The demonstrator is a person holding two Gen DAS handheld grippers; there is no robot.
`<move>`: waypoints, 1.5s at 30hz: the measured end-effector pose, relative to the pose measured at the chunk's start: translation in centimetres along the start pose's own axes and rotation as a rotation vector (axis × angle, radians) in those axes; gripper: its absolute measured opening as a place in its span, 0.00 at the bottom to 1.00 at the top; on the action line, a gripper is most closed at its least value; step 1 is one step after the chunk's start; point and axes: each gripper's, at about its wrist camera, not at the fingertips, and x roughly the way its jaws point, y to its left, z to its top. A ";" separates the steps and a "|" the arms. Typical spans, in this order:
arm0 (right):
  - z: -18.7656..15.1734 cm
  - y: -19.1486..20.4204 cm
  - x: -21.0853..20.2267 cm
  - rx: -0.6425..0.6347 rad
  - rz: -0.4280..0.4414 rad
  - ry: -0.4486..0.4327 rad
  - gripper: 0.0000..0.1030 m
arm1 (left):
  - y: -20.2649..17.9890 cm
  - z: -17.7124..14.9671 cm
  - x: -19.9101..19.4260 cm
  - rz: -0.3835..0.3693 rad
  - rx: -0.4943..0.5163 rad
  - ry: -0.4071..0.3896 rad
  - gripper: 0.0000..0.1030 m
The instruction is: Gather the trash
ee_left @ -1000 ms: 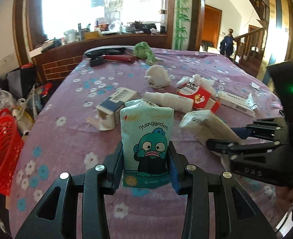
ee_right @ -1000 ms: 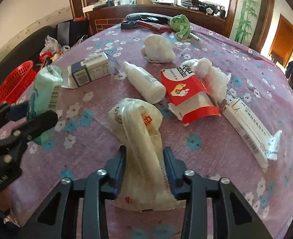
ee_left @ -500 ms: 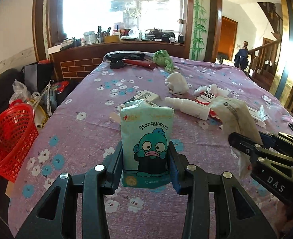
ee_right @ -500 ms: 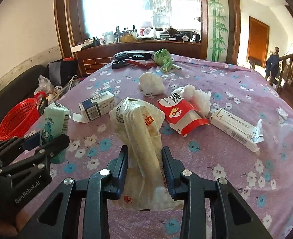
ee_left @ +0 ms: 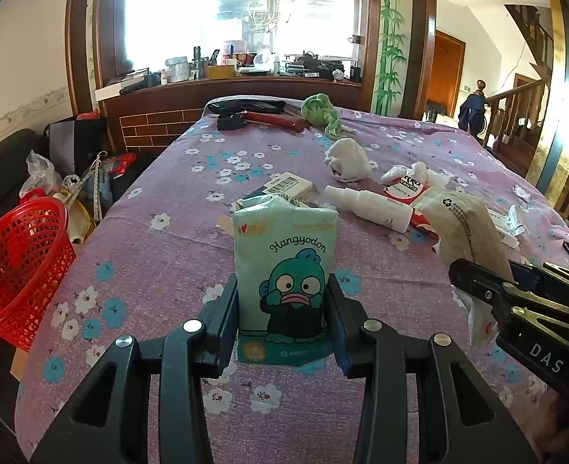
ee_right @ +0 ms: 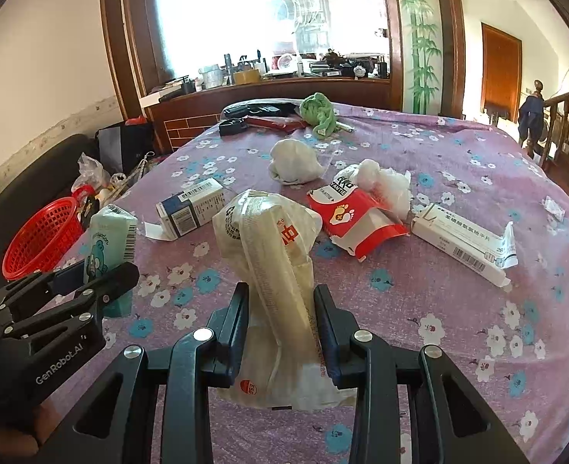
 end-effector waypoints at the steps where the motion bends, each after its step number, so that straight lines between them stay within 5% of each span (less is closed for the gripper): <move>1: 0.0 0.0 0.0 0.001 -0.001 -0.001 0.35 | 0.0 0.0 0.0 0.003 -0.001 -0.001 0.38; 45: 0.1 5.7 -1.2 -0.065 0.071 0.045 0.35 | 4.6 -1.2 -3.4 0.100 -0.077 -0.058 0.39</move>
